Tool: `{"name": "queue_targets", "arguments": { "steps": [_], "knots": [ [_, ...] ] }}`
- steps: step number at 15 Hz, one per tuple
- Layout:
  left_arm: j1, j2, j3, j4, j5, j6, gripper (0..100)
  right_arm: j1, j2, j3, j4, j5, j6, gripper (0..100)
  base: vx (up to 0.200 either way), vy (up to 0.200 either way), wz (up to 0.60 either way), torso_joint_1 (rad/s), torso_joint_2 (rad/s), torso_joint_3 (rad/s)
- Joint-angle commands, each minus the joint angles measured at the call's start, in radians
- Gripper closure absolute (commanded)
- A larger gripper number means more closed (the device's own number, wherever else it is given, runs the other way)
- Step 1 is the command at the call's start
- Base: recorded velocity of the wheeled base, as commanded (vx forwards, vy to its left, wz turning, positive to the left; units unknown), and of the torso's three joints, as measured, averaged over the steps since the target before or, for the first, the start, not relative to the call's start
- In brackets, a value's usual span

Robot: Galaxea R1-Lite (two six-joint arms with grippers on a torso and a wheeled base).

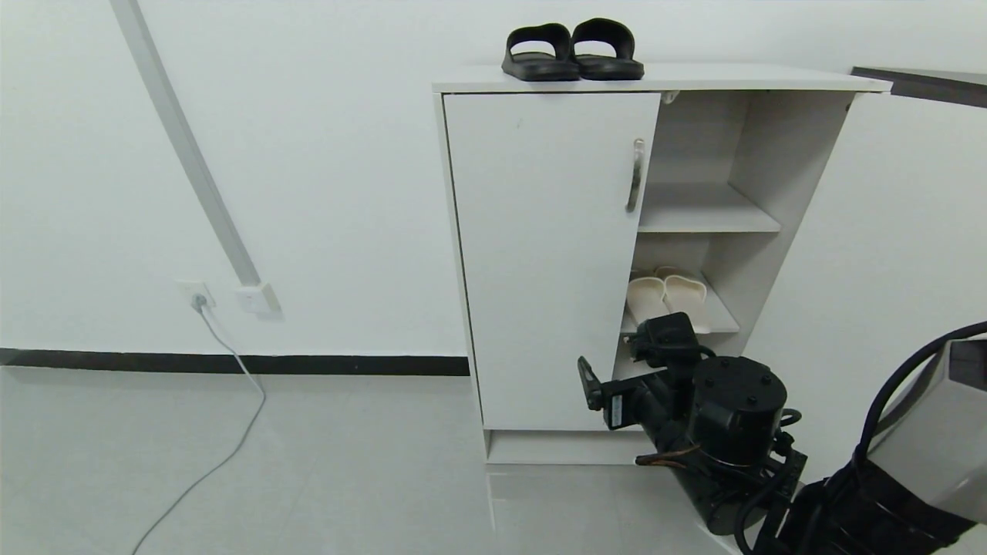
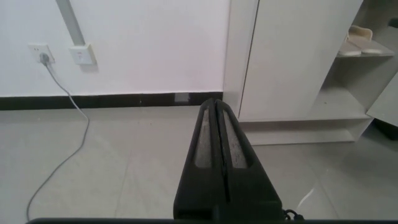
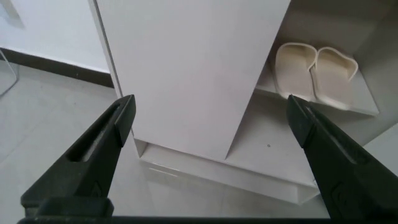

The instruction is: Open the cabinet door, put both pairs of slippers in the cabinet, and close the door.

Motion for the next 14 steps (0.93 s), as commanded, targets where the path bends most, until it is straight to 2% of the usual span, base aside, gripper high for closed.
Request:
{"name": "queue_targets", "arguments": {
  "steps": [1,8,12,14],
  "knots": [
    [0.000,0.000,0.000,0.000,0.000,0.002,100,-0.003,0.002,0.002,-0.001,0.007,0.001,0,0.000,0.000,0.00,0.000,0.00,0.000],
    [0.000,0.000,0.000,0.000,0.000,0.000,100,-0.022,0.003,0.000,-0.002,0.010,0.001,0,0.000,0.000,0.00,0.000,0.00,0.000],
    [0.000,0.000,0.000,0.000,0.000,0.002,100,-0.022,-0.004,0.000,-0.002,0.010,-0.001,0,0.000,0.000,0.00,0.013,-0.20,-0.290],
    [0.000,0.000,0.000,0.000,0.000,0.002,100,-0.022,-0.001,0.000,-0.001,0.010,-0.001,0,0.000,0.000,0.00,0.046,-0.53,-0.361]
  ]
}}
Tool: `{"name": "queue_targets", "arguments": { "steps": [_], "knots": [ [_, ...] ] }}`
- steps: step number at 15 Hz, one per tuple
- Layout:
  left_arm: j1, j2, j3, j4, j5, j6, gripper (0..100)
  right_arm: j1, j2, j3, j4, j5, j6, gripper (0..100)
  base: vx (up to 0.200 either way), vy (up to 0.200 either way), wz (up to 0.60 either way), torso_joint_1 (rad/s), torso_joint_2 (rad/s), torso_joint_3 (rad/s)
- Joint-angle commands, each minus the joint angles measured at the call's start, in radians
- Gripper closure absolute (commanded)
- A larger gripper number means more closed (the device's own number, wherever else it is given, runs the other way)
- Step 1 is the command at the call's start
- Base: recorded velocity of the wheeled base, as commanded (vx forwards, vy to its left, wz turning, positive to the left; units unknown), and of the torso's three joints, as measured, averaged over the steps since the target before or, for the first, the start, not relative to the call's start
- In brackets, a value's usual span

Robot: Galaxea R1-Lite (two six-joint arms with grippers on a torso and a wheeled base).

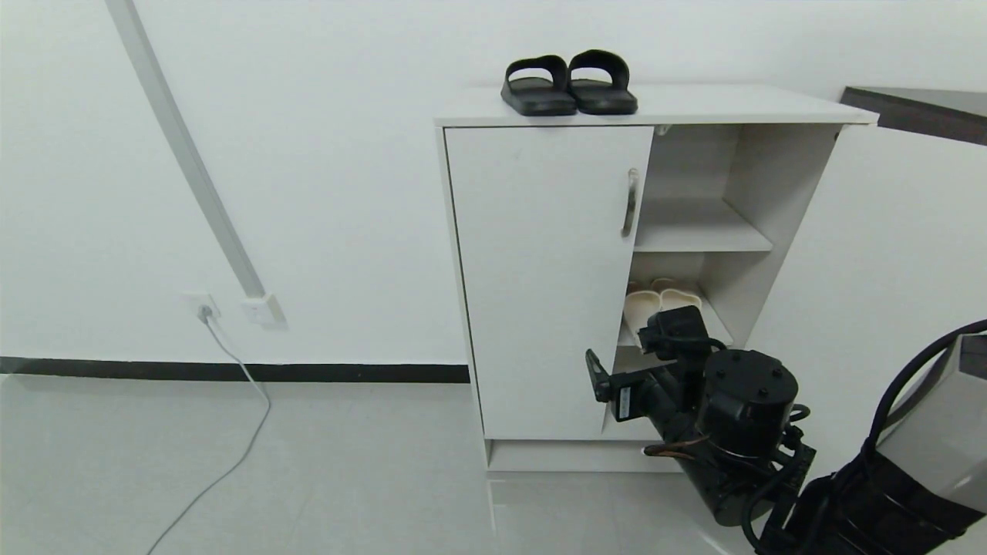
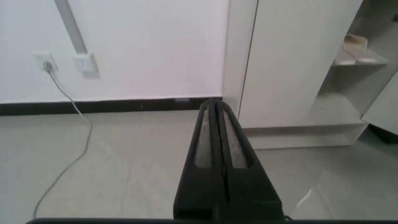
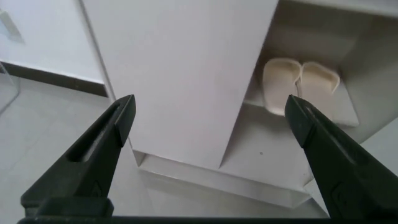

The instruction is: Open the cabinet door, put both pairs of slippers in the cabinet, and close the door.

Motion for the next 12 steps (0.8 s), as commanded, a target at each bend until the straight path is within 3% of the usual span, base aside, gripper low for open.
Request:
{"name": "queue_targets", "arguments": {
  "steps": [1,12],
  "knots": [
    [0.000,0.000,0.000,0.000,-0.001,-0.001,100,-0.002,0.001,0.001,0.004,0.000,0.000,0,0.000,0.000,0.00,0.061,-0.51,-0.349],
    [0.000,0.000,0.000,0.000,-0.001,0.001,100,-0.002,0.004,0.014,0.003,0.000,0.000,0,0.000,0.000,0.00,0.139,-0.47,-0.333]
  ]
}}
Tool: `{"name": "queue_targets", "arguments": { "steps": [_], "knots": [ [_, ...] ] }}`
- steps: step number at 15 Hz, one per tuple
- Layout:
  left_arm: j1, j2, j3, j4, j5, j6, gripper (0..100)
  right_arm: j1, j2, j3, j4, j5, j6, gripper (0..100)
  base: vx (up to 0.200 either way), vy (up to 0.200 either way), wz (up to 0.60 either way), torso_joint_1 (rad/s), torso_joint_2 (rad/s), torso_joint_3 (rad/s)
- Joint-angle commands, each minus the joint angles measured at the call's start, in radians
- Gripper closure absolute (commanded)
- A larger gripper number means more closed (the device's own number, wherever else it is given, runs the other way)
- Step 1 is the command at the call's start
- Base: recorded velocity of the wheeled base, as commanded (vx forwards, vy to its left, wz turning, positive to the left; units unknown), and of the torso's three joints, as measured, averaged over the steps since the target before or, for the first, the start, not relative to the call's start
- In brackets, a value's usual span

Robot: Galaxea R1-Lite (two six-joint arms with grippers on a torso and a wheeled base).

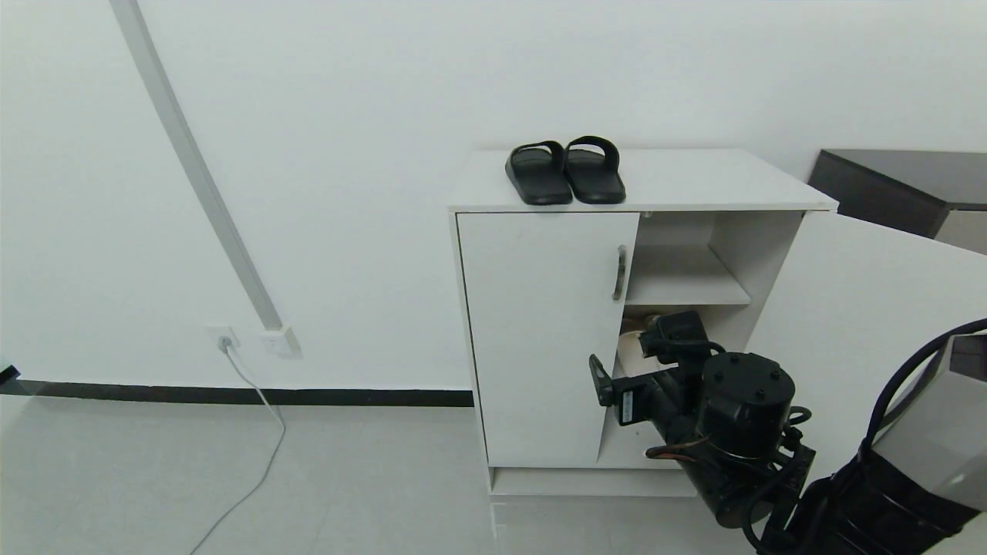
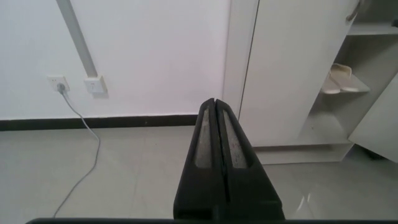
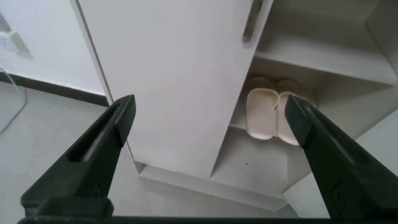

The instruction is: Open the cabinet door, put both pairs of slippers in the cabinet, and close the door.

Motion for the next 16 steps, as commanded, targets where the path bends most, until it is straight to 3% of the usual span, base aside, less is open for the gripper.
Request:
{"name": "queue_targets", "arguments": {
  "steps": [1,13,16],
  "knots": [
    [0.000,0.000,0.000,0.000,0.000,-0.001,100,0.001,0.004,0.003,0.000,0.000,0.000,0,0.000,0.000,0.00,0.183,-0.50,-0.315],
    [0.000,0.000,0.000,0.000,0.000,0.006,100,-0.001,0.034,0.006,-0.003,0.004,0.000,0,0.000,0.000,0.00,0.223,-0.54,-0.318],
    [0.000,0.000,0.000,0.000,-0.001,0.003,100,-0.004,0.037,0.016,-0.020,0.046,-0.003,0,0.000,0.000,0.00,0.268,-0.60,-0.328]
  ]
}}
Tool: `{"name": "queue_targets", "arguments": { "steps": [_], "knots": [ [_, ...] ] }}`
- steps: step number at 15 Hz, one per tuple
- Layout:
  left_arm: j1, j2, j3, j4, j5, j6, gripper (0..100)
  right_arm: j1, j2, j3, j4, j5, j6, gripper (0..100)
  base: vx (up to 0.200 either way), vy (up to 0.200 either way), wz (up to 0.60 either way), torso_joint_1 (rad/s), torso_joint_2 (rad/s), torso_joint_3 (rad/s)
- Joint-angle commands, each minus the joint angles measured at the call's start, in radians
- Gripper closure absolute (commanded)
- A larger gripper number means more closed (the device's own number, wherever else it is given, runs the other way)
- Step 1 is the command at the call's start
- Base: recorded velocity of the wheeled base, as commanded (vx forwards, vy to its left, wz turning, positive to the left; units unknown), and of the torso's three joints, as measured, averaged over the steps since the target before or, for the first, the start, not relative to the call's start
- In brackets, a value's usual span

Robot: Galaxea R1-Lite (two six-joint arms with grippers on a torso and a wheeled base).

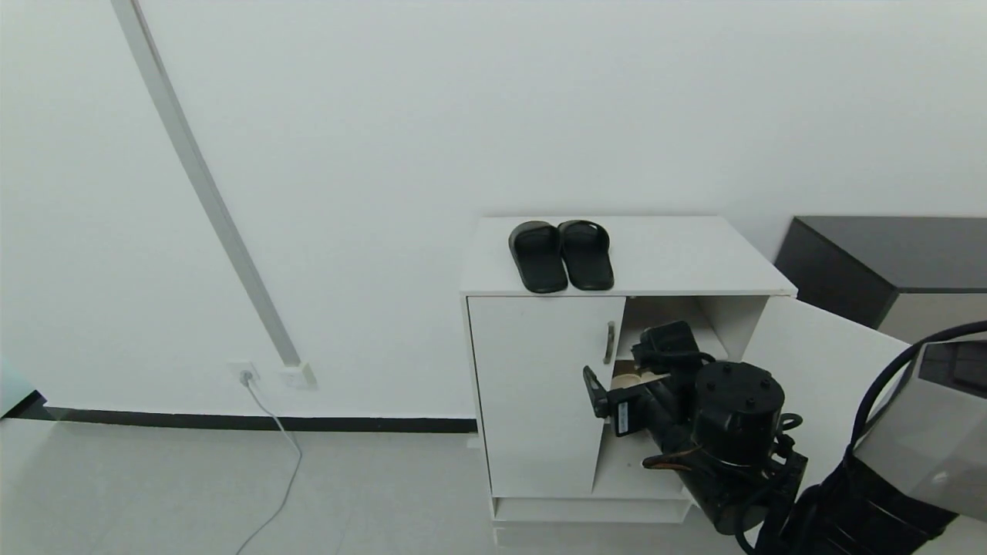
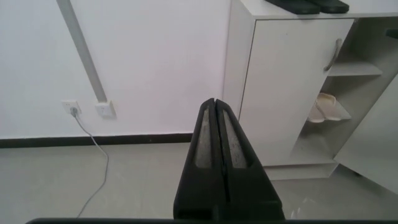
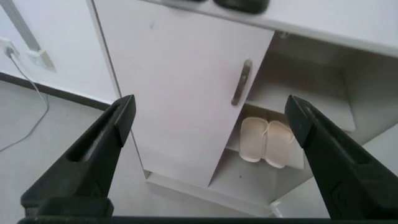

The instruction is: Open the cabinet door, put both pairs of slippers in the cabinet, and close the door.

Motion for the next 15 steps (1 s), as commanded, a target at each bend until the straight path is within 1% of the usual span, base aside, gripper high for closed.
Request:
{"name": "queue_targets", "arguments": {
  "steps": [1,3,4,5,6,7,8,13,15],
  "knots": [
    [0.000,0.000,0.000,0.000,-0.001,0.001,100,-0.004,-0.008,-0.045,0.055,-0.004,0.001,0,0.000,0.000,0.00,0.222,-0.51,-0.281],
    [0.000,0.000,0.000,0.000,-0.001,0.004,100,-0.004,-0.088,-0.133,0.297,-0.007,0.058,0,0.000,0.000,0.00,0.190,-0.43,-0.230],
    [0.000,0.000,0.000,0.000,-0.001,0.003,100,-0.003,-0.122,-0.214,0.450,-0.011,0.124,0,0.000,0.000,0.00,0.119,-0.27,-0.124],
    [0.000,0.000,0.000,0.000,-0.002,0.004,100,-0.001,-0.148,-0.308,0.616,-0.037,0.190,0,0.000,0.000,0.00,0.036,-0.07,-0.041],
    [0.000,0.000,0.000,0.000,-0.002,0.003,100,-0.001,-0.151,-0.398,0.753,-0.072,0.236,0,0.000,0.000,0.00,0.000,0.00,0.000],
    [0.000,0.000,0.000,0.000,-0.002,0.003,100,-0.001,-0.148,-0.440,0.808,-0.092,0.260,0,0.000,0.000,0.00,0.000,0.00,0.000],
    [0.000,0.000,0.000,0.000,-0.002,0.001,100,-0.001,-0.131,-0.507,0.874,-0.126,0.305,0,0.200,0.000,0.00,0.007,-0.01,0.007],
    [0.000,0.000,0.000,0.000,-0.002,0.001,100,-0.001,-0.105,-0.515,0.871,-0.129,0.308,0,0.200,0.000,0.00,0.000,0.00,0.000],
    [0.000,0.002,0.000,0.000,-0.002,0.001,100,0.002,-0.080,-0.509,0.826,-0.130,0.308,0,0.200,0.000,0.00,0.010,0.00,0.002]
  ]
}}
